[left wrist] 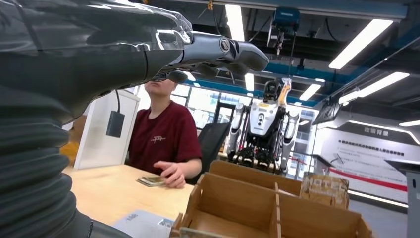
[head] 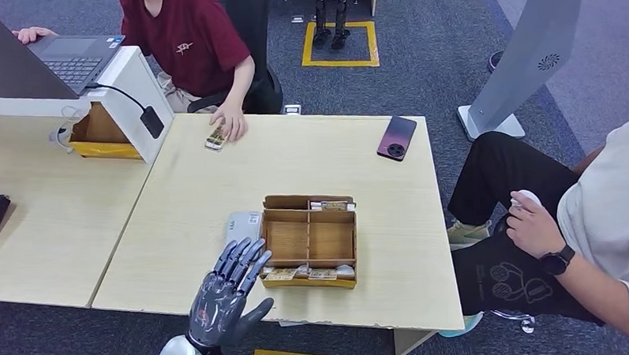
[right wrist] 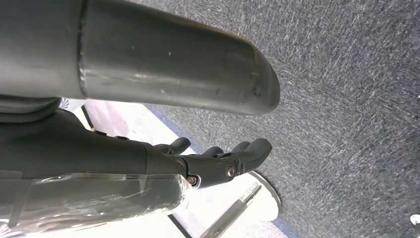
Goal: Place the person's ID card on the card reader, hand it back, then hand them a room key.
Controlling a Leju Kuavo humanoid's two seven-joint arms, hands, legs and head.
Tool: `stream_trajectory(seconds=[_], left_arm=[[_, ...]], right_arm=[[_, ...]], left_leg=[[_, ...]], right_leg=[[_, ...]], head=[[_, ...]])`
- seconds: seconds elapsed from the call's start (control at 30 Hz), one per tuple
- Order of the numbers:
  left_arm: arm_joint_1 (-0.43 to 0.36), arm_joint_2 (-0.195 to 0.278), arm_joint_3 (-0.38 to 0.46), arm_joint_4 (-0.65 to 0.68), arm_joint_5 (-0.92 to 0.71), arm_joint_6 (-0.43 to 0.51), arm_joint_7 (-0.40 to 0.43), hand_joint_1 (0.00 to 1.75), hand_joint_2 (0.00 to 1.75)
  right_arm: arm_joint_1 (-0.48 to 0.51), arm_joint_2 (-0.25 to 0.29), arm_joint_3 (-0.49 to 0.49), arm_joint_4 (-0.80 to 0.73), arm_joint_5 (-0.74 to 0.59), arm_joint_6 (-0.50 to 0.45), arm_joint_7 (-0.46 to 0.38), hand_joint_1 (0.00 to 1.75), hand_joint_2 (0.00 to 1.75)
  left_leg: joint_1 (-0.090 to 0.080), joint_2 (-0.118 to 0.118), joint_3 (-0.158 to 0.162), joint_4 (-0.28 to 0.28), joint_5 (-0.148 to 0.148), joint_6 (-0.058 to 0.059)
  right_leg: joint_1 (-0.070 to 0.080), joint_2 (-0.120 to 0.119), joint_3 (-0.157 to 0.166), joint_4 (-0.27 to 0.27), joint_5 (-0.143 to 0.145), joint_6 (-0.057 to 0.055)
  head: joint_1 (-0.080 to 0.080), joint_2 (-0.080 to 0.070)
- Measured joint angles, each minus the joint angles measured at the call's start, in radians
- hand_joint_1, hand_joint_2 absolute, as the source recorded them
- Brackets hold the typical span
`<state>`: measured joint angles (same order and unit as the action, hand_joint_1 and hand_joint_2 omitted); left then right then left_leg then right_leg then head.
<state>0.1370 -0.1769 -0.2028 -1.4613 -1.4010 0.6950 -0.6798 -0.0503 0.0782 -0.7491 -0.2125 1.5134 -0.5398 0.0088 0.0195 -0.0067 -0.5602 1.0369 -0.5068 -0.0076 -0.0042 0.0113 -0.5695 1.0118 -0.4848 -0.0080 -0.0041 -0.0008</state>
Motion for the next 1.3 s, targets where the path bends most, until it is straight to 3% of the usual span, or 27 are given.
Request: stream_trajectory(seconds=[0.37,1.13,1.3], left_arm=[[-0.026,-0.017,0.012,0.108,0.021,0.000,-0.015,0.00,1.75],[-0.047,-0.046,0.013,0.172,-0.021,0.000,-0.014,0.00,1.75],[-0.060,-0.055,0.020,0.184,-0.056,0.000,0.031,0.00,1.75]], right_arm=[[-0.002,-0.004,-0.010,0.000,-0.002,-0.003,0.008,0.00,0.00],[-0.003,-0.007,-0.031,-0.001,0.000,-0.003,0.009,0.00,0.00],[-0.003,-0.007,-0.031,-0.001,0.000,-0.003,0.009,0.00,0.00]], left_leg=[[0.000,0.000,0.000,0.000,0.000,0.000],[0.000,0.000,0.000,0.000,0.000,0.000],[0.000,0.000,0.000,0.000,0.000,0.000]], right_leg=[[0.000,0.000,0.000,0.000,0.000,0.000],[0.000,0.000,0.000,0.000,0.000,0.000],[0.000,0.000,0.000,0.000,0.000,0.000]], head=[[0.000,0.000],[0.000,0.000],[0.000,0.000]])
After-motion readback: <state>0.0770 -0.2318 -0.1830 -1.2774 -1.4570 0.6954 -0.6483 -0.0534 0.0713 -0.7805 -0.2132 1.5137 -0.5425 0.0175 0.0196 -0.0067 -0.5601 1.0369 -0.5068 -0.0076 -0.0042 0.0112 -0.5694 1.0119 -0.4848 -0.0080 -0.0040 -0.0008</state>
